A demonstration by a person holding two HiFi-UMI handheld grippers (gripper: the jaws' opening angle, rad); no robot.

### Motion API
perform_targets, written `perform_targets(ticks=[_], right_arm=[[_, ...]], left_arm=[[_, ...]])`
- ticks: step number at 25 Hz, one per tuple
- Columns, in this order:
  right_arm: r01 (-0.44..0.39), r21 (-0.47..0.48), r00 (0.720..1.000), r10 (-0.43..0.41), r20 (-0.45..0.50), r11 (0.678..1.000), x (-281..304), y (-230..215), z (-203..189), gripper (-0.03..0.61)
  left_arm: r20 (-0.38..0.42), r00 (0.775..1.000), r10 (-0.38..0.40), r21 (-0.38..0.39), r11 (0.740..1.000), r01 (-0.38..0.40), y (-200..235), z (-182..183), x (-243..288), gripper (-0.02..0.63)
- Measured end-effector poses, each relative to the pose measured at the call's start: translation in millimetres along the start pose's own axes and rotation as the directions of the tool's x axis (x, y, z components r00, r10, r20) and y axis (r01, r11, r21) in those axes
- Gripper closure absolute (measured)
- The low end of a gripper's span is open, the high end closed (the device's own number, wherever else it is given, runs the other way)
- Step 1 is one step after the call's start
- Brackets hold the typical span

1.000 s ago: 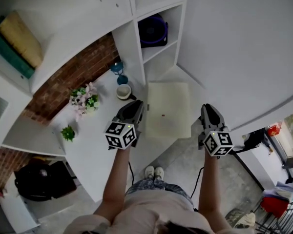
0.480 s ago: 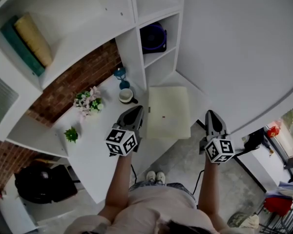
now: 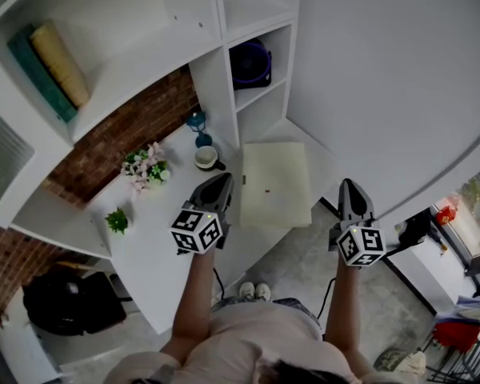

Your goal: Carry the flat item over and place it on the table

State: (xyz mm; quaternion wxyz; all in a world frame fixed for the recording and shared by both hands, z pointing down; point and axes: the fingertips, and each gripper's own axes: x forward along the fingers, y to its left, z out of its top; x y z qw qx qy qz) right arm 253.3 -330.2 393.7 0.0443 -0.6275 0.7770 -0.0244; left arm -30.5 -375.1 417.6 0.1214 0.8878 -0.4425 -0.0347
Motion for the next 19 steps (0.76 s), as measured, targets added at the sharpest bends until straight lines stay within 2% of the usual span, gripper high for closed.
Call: perform_targets(ticks=[19], right_arm=[[0.006,0.002,1.0,-0.005,-0.016,1.0,-3.5,3.2,-4.0,0.563]], left_arm=[[-0.021,1.0,-0.01,-0.007,1.0,0.01,-1.8,-7.6,-1.1,0.586]])
